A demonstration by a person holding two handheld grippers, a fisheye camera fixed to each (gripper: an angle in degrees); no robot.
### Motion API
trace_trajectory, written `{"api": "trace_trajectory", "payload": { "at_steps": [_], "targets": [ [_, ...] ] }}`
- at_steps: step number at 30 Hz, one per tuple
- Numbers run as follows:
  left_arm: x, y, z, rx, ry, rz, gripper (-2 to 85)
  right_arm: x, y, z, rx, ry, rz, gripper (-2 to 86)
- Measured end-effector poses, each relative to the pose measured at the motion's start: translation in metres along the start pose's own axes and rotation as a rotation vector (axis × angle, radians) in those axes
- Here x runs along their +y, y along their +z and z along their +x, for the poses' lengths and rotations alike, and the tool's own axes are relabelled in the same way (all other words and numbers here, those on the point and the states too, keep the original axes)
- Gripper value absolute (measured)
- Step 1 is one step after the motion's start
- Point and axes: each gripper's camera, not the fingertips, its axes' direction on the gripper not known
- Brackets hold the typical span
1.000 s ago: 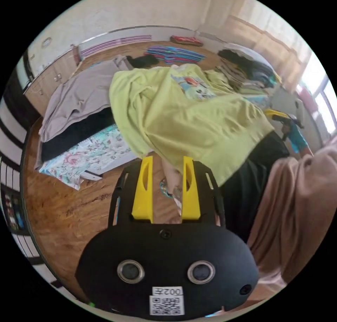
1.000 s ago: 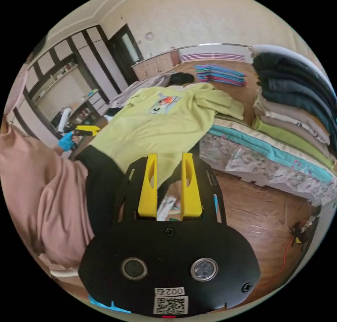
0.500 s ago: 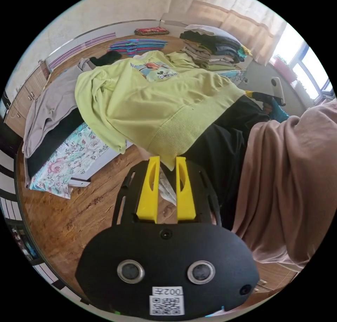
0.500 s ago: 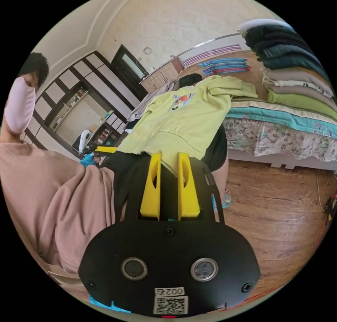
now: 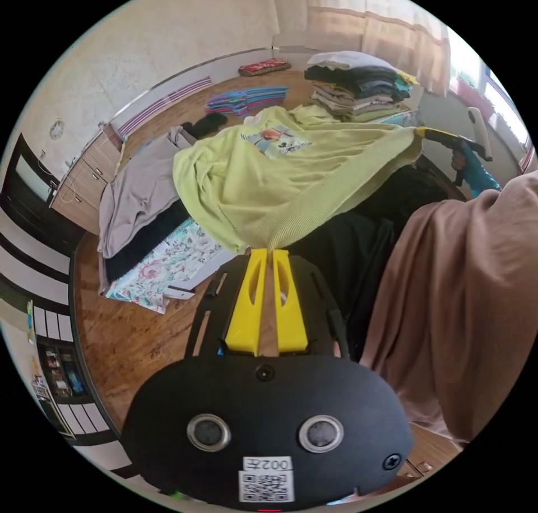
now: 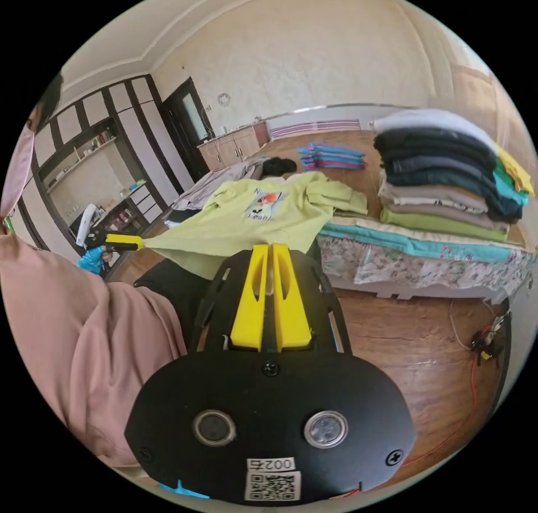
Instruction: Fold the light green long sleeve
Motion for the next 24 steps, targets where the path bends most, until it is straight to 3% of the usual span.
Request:
{"api": "trace_trajectory", "payload": {
  "at_steps": [6, 12, 16, 24],
  "targets": [
    [-0.002, -0.034, 0.011, -0.008, 0.041, 0.014, -0.9, -0.019, -0.024, -0.023, 0.017, -0.054, 0.033, -0.8],
    [0.001, -0.035, 0.024, 0.021, 0.079, -0.052, -0.9, -0.018, -0.014, -0.043, 0.015, -0.224, -0.183, -0.8],
    [0.002, -0.016, 0.022, 0.061, 0.034, -0.132, -1.0, -0.007, 0.022, -0.037, -0.137, -0.197, -0.349, -0.4],
    [-0.004, -0.016, -0.004, 0.050, -0.067, -0.131, -0.8, -0.032, 0.024, -0.050, 0.082, -0.280, -0.350, 0.2]
  ]
}}
